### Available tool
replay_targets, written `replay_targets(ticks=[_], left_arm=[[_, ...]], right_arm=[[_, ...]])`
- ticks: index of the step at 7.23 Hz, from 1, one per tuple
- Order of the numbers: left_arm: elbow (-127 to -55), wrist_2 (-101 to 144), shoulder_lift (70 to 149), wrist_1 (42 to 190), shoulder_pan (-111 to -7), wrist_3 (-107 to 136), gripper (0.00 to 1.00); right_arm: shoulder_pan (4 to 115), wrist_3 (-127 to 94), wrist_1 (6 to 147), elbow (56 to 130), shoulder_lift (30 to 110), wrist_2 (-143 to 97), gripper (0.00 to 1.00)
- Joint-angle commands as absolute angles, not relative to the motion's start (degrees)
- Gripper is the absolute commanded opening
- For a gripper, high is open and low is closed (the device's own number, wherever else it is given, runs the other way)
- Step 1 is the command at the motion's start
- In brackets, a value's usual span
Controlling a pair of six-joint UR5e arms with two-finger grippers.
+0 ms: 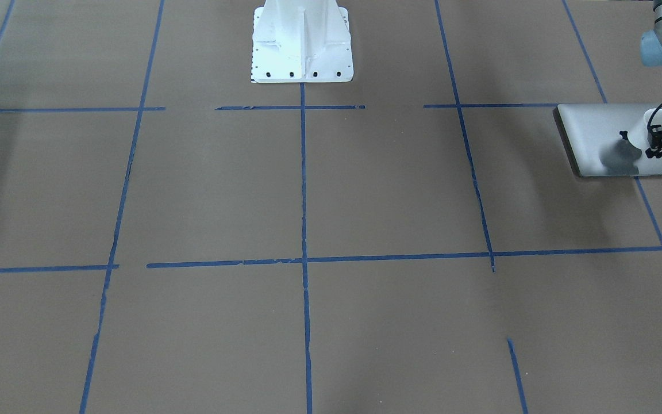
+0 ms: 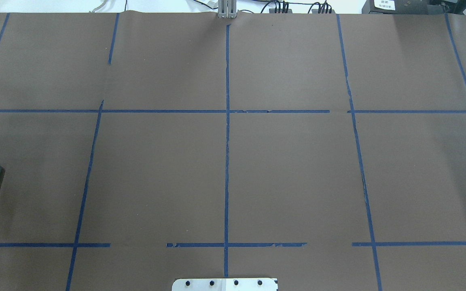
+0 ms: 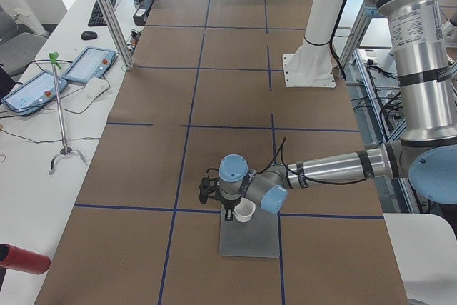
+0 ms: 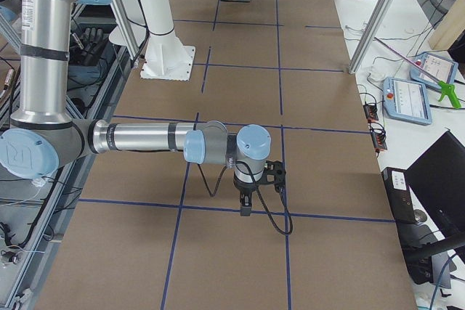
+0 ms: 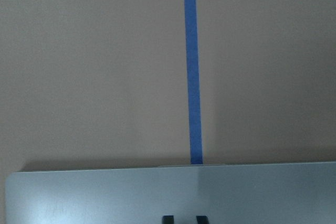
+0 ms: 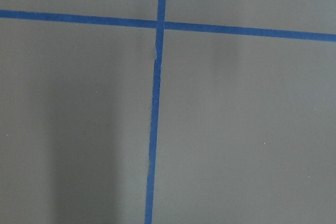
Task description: Place cup on laptop
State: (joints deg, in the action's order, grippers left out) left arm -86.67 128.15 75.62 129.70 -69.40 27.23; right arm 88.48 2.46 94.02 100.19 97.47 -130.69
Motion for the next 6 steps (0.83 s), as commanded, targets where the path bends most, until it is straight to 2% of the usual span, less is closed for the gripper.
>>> replay_targets(ticks=[1,6], left_arm=[[-86.49,128.14,75.5,129.64,-69.26,27.25,0.0],[-86.48,129.9,75.59,131.4,-69.17,27.42,0.0]], right_arm=[[88.51,2.46,94.04,100.2,97.38,-130.69,1.0],[88.51,2.46,94.04,100.2,97.47,-130.69,1.0]])
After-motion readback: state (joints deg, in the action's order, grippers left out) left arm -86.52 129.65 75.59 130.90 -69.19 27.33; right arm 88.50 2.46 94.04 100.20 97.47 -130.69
